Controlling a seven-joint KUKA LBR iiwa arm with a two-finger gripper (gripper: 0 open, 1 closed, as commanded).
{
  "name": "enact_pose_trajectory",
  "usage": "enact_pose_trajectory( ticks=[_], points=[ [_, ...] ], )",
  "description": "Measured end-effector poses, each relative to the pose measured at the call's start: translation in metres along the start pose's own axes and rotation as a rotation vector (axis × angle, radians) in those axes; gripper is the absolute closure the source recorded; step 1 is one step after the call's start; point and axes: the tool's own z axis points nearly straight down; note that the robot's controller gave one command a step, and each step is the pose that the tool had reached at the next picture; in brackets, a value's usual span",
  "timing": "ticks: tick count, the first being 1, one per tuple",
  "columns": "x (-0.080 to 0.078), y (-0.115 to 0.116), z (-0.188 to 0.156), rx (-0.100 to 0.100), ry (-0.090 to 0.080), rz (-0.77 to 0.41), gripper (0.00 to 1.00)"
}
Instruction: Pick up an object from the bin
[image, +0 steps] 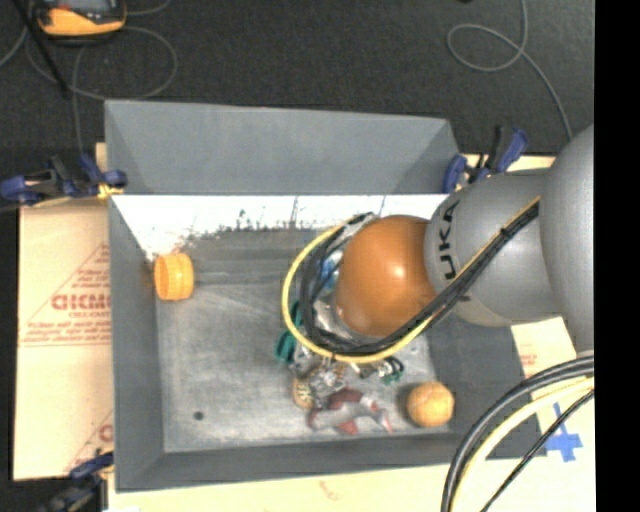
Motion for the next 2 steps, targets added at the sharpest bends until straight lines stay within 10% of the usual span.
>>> enact_pose_trajectory(
  ticks=[1, 2],
  points=[
    [0.0, 0.0, 0.0, 0.0, 0.0, 0.001, 1.0],
    [-0.008, -0.01, -0.166, 0.003, 0.011, 0.072, 1.0]
  ],
)
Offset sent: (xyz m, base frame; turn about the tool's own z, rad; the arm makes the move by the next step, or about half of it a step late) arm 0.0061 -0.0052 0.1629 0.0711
